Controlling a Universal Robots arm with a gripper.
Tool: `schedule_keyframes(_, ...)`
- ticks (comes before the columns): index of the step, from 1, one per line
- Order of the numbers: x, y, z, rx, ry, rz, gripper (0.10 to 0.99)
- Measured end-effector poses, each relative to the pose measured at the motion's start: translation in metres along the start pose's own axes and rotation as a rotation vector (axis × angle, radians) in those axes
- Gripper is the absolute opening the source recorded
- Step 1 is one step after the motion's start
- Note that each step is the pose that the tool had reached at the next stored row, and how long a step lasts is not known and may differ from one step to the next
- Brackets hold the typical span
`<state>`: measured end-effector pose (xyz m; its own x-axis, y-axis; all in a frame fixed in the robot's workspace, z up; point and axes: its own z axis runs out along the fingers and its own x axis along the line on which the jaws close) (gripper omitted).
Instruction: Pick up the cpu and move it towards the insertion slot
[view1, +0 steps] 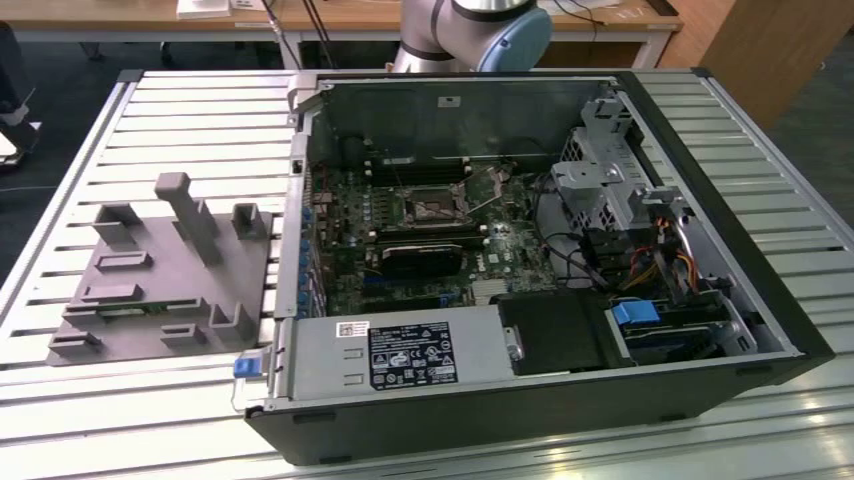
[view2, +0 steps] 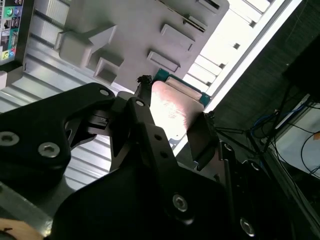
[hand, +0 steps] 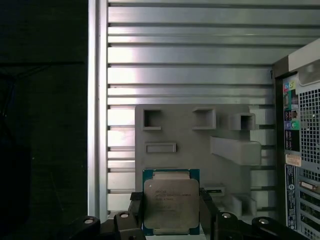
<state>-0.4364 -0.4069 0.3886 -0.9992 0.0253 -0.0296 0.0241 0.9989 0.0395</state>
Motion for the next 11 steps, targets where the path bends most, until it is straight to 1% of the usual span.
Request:
schedule_keyframes(3,-0.0069,0.0002,0.0002,0.000,0.0000,0.000,0.533)
schedule_keyframes(6,-0.0158,0.0004,0.0006,0.000,-0.0001,0.000,0.533)
schedule_keyframes(11,-0.0362,0.0009,0.0012,0.000,0.0000,0.000,0.533)
